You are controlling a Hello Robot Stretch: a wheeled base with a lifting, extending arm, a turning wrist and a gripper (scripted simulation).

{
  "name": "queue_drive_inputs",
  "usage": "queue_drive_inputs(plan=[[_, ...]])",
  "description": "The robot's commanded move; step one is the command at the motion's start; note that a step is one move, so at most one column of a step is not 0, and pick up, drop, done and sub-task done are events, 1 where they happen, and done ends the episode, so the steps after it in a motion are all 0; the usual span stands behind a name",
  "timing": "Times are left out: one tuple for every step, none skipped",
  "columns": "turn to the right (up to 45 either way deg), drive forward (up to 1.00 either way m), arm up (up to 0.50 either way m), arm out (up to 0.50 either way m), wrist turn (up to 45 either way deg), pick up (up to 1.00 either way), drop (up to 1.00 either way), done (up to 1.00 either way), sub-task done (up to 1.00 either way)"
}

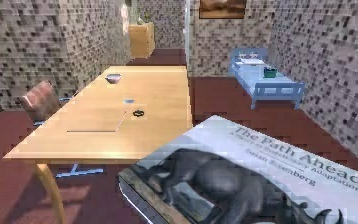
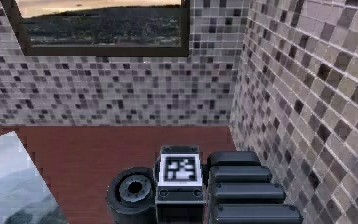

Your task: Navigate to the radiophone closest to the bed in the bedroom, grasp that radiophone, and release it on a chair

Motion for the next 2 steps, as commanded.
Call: queue_drive_inputs(plan=[[-45.0, 0.0, 0.0, 0.0, 0.0, 0.0, 0.0, 0.0, 0.0], [-39.0, 0.0, 0.0, 0.0, 0.0, 0.0, 0.0, 0.0, 0.0]])
